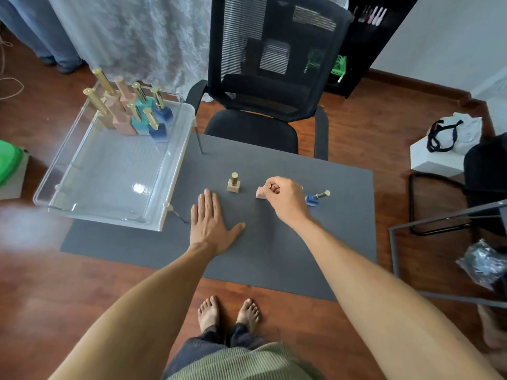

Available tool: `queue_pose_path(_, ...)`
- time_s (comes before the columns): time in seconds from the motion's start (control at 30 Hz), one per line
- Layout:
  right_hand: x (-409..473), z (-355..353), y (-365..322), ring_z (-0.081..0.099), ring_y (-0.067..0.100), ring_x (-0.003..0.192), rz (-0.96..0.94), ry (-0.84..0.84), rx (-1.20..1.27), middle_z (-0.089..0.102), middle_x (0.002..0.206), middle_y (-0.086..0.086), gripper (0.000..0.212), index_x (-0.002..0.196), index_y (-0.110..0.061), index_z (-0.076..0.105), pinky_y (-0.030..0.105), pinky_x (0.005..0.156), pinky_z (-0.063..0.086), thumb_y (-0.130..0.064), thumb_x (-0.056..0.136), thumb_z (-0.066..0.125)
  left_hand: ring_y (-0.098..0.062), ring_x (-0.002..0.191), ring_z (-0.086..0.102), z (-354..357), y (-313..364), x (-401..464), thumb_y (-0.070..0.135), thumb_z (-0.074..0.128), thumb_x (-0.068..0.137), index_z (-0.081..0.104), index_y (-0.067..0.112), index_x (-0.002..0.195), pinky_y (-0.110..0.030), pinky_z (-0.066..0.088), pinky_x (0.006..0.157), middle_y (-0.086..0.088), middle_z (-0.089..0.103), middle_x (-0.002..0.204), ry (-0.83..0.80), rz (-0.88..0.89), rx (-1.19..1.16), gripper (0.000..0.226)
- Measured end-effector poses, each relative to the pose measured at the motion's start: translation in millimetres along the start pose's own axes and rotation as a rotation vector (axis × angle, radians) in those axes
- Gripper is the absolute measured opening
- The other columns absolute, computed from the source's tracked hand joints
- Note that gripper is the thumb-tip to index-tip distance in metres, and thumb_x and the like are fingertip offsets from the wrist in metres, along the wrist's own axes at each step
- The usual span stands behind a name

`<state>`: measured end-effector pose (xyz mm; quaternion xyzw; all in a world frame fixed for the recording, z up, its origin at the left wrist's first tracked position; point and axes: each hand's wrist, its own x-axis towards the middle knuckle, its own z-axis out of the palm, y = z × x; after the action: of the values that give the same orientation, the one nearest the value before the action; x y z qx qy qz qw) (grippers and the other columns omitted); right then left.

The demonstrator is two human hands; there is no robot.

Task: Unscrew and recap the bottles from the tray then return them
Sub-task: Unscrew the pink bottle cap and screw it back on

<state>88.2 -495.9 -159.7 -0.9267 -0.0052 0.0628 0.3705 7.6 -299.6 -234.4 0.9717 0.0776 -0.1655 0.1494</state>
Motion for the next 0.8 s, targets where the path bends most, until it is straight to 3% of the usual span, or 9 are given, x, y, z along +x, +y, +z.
queue_pose_path(0.1, 3.4, 1.7, -1.1, 0.058, 0.011, 0.076, -0.008, -0.021, -0.011, 0.067, 0.085, -0.005, 0.011, 0.095, -0.01, 0.075, 0.009, 0.059, 0.038, -0.013, 0.096, 0.065, -0.025, 0.153, -0.024, 2.0, -0.4, 0.7, 0.086, 0.025, 0.082, -0.017, 0.009, 0.159, -0.044, -0.01, 0.125, -0.009, -0.024, 0.167, -0.002, -0.001, -0.002, 0.117)
queue_pose_path(0.23, 6.0, 3.9, -4.7, 0.06, 0.012, 0.073, 0.001, -0.041, 0.017, 0.068, 0.08, -0.002, 0.011, 0.093, -0.007, 0.074, 0.025, 0.064, 0.046, -0.011, 0.094, 0.063, -0.025, 0.153, -0.025, 2.4, -0.1, 1.3, 0.086, 0.025, 0.083, -0.016, 0.009, 0.159, -0.045, -0.01, 0.125, -0.009, -0.024, 0.167, -0.025, -0.006, 0.0, 0.116)
queue_pose_path(0.33, 7.2, 4.0, -6.6, 0.061, -0.005, 0.073, -0.007, -0.046, 0.025, 0.062, 0.071, -0.015, 0.011, 0.092, -0.005, 0.073, 0.008, 0.059, 0.041, -0.008, 0.094, 0.062, -0.026, 0.153, -0.025, 1.4, 0.1, 1.8, 0.085, 0.026, 0.084, -0.016, 0.009, 0.159, -0.045, -0.01, 0.125, -0.01, -0.025, 0.167, -0.031, -0.003, -0.005, 0.115)
queue_pose_path(0.4, 8.9, 5.2, -7.7, 0.057, -0.015, 0.072, -0.005, -0.044, 0.031, 0.059, 0.068, -0.022, 0.011, 0.089, -0.003, 0.072, 0.005, 0.058, 0.041, -0.006, 0.094, 0.062, -0.026, 0.153, -0.025, 1.0, -0.1, 2.2, 0.085, 0.027, 0.084, -0.016, 0.009, 0.159, -0.046, -0.01, 0.125, -0.01, -0.025, 0.167, -0.038, -0.003, -0.004, 0.115)
queue_pose_path(0.63, 11.7, 9.2, -9.2, 0.057, -0.018, 0.067, -0.026, -0.024, 0.037, 0.056, 0.062, -0.023, 0.011, 0.087, -0.002, 0.072, 0.002, 0.059, 0.039, -0.003, 0.092, 0.063, -0.027, 0.152, -0.026, 1.7, -0.6, 2.9, 0.085, 0.026, 0.085, -0.017, 0.009, 0.159, -0.046, -0.011, 0.125, -0.009, -0.026, 0.166, -0.046, -0.002, 0.0, 0.115)
queue_pose_path(0.7, 11.8, 9.9, -9.9, 0.059, -0.01, 0.067, -0.015, -0.019, 0.044, 0.056, 0.061, -0.022, 0.01, 0.096, -0.005, 0.073, 0.004, 0.058, 0.038, -0.009, 0.094, 0.064, -0.027, 0.152, -0.027, 2.1, -0.4, 3.4, 0.086, 0.025, 0.085, -0.018, 0.009, 0.159, -0.046, -0.01, 0.125, -0.009, -0.026, 0.166, -0.051, -0.004, 0.004, 0.115)
queue_pose_path(0.8, 9.9, 10.1, -10.6, 0.058, 0.003, 0.068, 0.025, -0.02, 0.047, 0.059, 0.066, -0.017, 0.033, 0.127, -0.009, 0.068, 0.016, 0.064, 0.04, -0.024, 0.098, 0.067, -0.027, 0.152, -0.027, 1.6, -0.2, 4.2, 0.086, 0.025, 0.085, -0.018, 0.01, 0.159, -0.046, -0.011, 0.125, -0.009, -0.027, 0.166, -0.053, -0.005, 0.001, 0.115)
